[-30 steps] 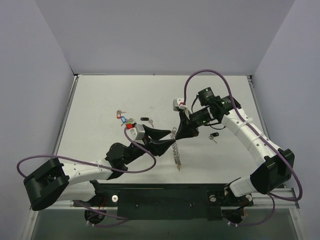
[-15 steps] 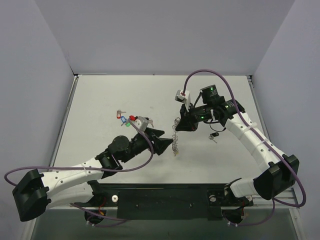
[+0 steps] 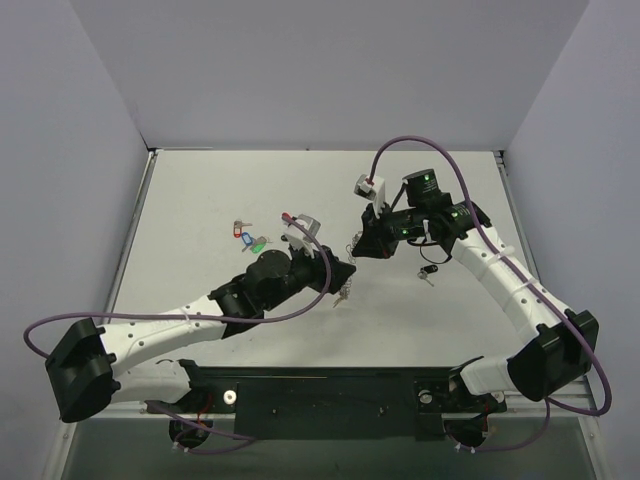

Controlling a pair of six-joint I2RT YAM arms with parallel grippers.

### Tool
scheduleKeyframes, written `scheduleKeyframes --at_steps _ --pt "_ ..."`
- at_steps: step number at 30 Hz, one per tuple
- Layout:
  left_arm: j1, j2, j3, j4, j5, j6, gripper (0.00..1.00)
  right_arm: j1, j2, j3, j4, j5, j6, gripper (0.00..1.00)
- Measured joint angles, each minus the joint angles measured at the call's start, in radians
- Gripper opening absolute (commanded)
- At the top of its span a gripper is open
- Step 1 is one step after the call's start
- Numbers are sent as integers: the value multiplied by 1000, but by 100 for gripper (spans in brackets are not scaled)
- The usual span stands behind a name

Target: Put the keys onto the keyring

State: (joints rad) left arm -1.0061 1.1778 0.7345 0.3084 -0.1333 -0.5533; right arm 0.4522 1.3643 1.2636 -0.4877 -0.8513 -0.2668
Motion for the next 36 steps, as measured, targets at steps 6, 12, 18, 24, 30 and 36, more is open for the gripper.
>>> scheduleKeyframes --at_steps 6,12,18,24,30,36 --pt "0 32 20 -49 -54 -4 57 -1 -9 -11 19 11 25 0" --pt "0 69 45 -68 -63 7 56 -2 -13 -20 38 33 60 0" --pt "0 94 60 -67 -67 16 35 -2 -13 -21 45 53 86 0" --pt "-1 137 92 -82 -71 36 3 0 -10 -21 45 89 105 0" --pt "-7 153 116 -119 -81 48 0 13 12 -11 36 128 106 0" --pt "-7 150 116 -140 -124 60 0 48 102 115 -105 177 61 0"
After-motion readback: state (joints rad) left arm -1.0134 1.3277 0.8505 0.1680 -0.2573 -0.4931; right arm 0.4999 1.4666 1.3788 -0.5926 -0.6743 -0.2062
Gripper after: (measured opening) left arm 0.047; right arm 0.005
